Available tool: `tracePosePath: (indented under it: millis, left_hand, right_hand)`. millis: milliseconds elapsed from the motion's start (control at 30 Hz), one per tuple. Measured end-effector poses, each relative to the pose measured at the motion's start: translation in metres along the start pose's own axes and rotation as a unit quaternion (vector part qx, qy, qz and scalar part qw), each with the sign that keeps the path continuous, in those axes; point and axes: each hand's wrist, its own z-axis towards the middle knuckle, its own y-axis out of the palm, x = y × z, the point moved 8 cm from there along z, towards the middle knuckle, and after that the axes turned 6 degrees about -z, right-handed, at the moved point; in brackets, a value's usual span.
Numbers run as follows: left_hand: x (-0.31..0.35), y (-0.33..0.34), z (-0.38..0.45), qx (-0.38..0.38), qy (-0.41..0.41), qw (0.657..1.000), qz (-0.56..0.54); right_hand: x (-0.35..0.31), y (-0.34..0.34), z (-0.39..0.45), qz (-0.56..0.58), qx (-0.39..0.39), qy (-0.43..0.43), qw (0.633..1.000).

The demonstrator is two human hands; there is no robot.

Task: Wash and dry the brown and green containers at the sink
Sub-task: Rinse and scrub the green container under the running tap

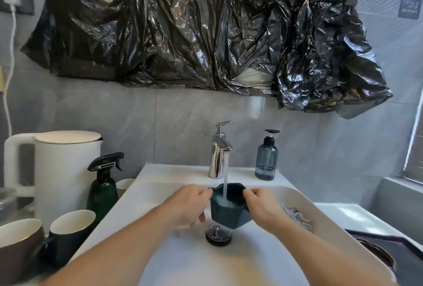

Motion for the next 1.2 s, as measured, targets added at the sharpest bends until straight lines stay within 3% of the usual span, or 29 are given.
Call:
tracePosePath:
  millis: [400, 767, 1200]
  left_hand:
    - [0.008, 0.004, -0.001, 0.021, 0.031, 0.999, -0.013]
    - [0.006, 0.008, 0.0, 0.023, -0.006, 0.999, -0.049]
    - [0.003, 0.007, -0.002, 0.033, -0.015, 0.999, -0.003]
  right_hand:
    - [-0.01, 0.006, -0.006, -0.019, -0.005, -0.043, 0.999]
    - [-0.004, 0.007, -0.002, -0.027, -0.006, -0.032, 0.999]
    - [-0.001, 0.016, 0.001, -0.029, -0.039, -0.025, 0.998]
